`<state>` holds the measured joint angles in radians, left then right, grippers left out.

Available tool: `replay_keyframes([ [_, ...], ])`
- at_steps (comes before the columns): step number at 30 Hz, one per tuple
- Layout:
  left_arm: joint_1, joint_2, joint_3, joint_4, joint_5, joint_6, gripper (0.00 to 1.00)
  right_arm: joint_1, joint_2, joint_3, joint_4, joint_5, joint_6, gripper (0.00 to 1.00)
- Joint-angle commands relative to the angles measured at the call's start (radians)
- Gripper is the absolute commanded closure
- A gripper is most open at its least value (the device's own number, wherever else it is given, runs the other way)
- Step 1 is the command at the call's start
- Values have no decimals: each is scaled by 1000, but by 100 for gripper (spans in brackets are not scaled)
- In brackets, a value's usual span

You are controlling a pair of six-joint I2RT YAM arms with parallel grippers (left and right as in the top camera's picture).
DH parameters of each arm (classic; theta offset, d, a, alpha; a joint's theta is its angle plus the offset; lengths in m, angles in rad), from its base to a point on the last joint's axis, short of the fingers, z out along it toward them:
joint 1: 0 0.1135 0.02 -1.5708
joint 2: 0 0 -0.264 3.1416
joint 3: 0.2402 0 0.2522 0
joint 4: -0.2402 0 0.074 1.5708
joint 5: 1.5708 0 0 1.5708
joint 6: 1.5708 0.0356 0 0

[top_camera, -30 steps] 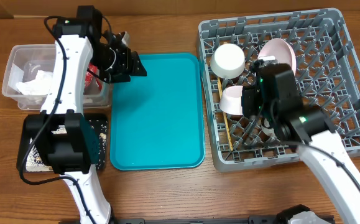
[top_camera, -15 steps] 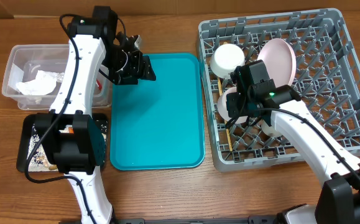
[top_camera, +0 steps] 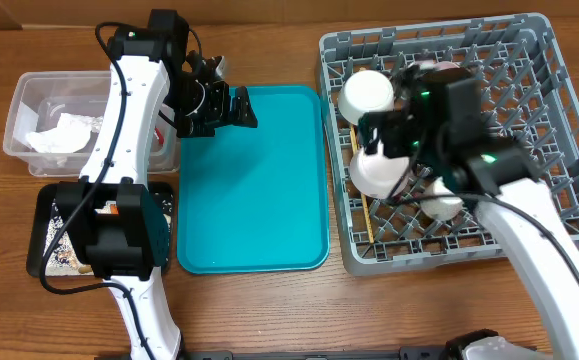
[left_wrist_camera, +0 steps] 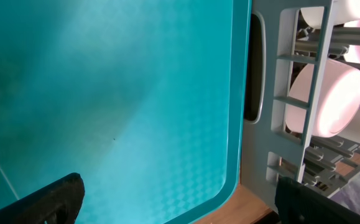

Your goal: Sort waste into correct bins and load items into the dishwasher

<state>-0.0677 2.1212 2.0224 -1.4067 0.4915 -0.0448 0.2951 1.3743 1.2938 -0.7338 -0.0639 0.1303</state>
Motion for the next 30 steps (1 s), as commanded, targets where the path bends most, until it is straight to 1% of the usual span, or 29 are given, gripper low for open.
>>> replay_keyframes([
  [1,1,-32,10,8,-2,14,0,-8,-46,23,2,-5,1,0],
  [13,1,-32,10,97,-6,16,0,-8,-36,22,-16,-5,1,0],
  [25,1,-32,10,103,-6,16,0,-8,-40,21,-23,-5,1,0],
  [30,1,-32,10,103,-6,16,0,-10,-127,9,-34,29,-6,0],
])
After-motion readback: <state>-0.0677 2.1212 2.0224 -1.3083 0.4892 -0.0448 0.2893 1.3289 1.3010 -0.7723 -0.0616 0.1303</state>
